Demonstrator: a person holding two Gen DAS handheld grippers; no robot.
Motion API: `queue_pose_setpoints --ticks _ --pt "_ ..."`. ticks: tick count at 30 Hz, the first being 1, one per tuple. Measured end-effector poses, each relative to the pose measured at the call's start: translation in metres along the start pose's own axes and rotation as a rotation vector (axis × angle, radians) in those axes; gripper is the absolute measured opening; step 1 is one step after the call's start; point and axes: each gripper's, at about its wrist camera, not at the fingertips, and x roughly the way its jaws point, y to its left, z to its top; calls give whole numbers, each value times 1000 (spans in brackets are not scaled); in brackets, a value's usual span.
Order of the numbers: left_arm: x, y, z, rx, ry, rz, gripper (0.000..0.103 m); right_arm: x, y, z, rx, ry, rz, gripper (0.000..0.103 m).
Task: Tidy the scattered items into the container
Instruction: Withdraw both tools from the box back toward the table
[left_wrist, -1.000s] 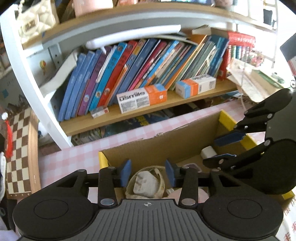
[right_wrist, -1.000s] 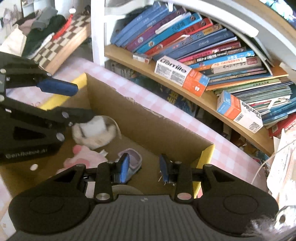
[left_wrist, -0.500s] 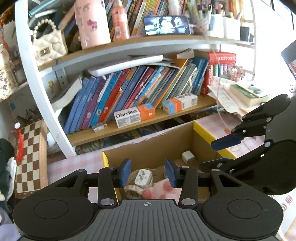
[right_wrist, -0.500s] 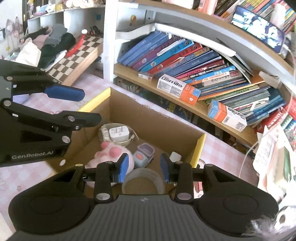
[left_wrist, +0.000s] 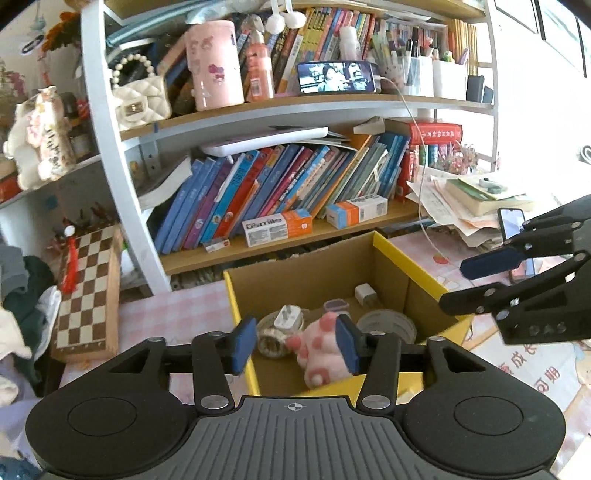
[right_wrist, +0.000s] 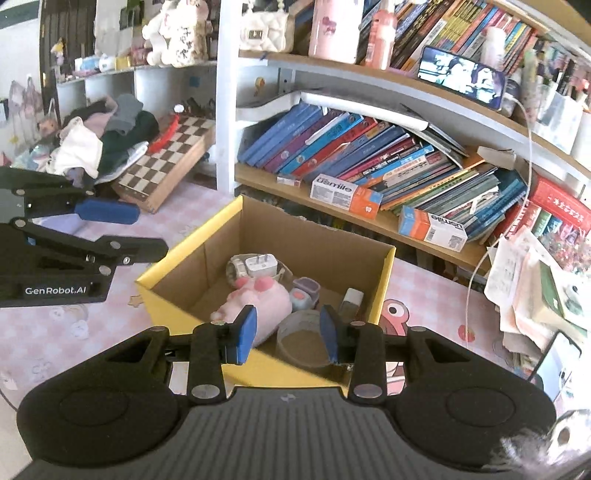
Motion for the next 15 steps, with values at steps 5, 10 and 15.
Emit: queue_pose_setpoints --ticks 5,10,15 --pt "-19 -7 -20 10 -7 -6 56 -21 6 -20 32 -36 -17 36" --pt "-29 -8 -42 -19 1 -6 58 -36 9 -46 96 -49 -31 36" --pt "-32 -10 -67 -85 27 -7 59 -40 17 -75 130 -33 -58 36"
